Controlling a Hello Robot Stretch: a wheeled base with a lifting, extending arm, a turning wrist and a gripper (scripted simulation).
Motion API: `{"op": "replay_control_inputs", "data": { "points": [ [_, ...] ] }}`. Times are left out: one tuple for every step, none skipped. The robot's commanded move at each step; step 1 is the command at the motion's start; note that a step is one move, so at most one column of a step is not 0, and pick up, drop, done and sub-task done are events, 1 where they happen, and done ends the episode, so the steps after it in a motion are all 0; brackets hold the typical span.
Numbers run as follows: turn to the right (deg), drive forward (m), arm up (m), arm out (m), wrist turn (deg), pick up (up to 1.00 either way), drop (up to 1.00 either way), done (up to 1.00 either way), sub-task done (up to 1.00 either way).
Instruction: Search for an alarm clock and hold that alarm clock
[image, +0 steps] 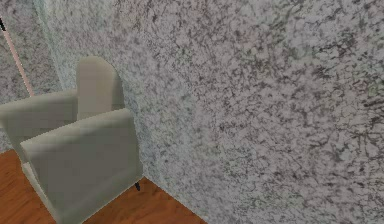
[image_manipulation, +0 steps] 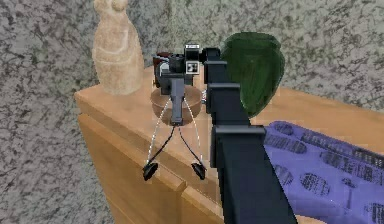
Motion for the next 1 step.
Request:
{"op": "replay_control_inputs", "data": {
  "points": [
    [0.0,0.00,0.00,0.00,45.0,0.00,0.00,0.00,0.00]
  ]
}}
